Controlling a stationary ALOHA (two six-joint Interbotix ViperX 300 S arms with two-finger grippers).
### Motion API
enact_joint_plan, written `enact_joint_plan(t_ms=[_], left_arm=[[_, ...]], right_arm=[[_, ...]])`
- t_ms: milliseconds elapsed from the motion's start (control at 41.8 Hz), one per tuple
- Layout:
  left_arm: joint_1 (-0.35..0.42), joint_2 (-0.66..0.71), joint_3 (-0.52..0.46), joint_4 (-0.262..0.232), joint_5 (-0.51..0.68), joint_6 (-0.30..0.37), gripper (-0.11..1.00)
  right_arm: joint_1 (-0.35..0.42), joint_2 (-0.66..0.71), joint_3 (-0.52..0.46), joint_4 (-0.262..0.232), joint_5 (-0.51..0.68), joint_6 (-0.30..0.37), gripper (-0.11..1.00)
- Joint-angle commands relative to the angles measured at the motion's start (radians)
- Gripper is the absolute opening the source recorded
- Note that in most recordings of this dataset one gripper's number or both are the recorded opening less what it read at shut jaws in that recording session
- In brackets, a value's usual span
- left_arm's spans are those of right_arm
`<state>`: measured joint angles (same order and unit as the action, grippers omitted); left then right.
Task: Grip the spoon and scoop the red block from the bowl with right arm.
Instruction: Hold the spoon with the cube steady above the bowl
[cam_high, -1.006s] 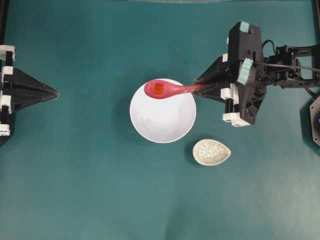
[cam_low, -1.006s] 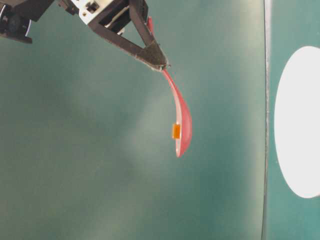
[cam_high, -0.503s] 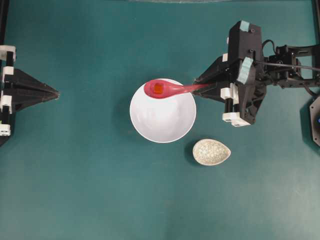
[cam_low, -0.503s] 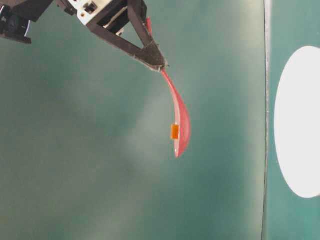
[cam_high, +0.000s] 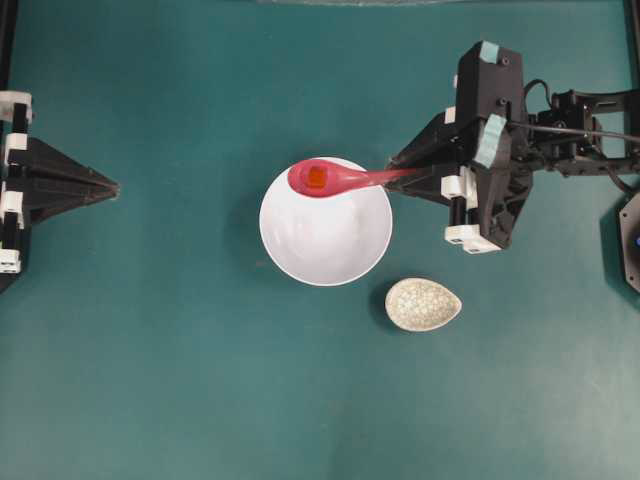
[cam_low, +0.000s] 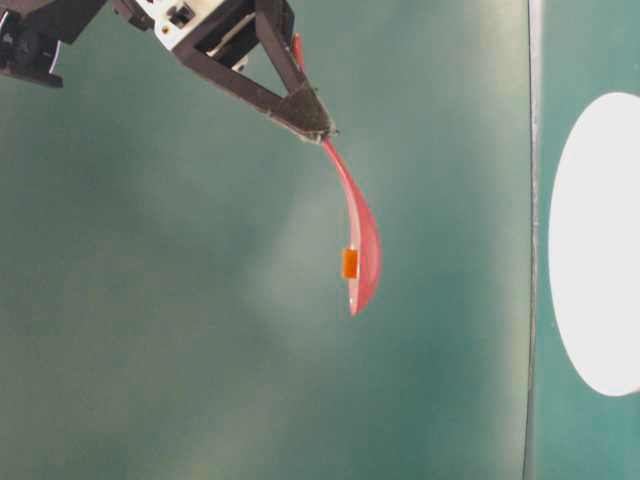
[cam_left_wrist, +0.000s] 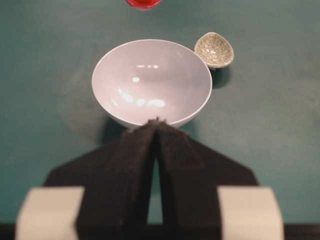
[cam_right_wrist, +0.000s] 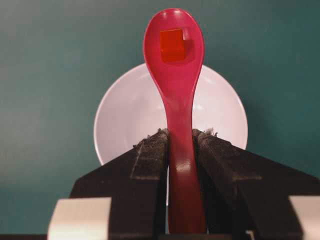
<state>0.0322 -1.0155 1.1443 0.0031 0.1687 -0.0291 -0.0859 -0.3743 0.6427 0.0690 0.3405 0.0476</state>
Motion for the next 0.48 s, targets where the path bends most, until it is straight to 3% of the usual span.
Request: enact_joint_plan(t_ms=[0, 455], left_arm=[[-0.002, 0.009, -0.031, 0.002, -0.009, -0.002, 0.0], [-0.002, 0.008, -0.032, 0.002, -0.014, -0.003, 0.0]], right_arm=[[0.003, -0.02, -0.031, 0.003, -0.003, 0.002, 0.24], [0.003, -0.02, -0.031, 0.003, -0.002, 0.002, 0.24]])
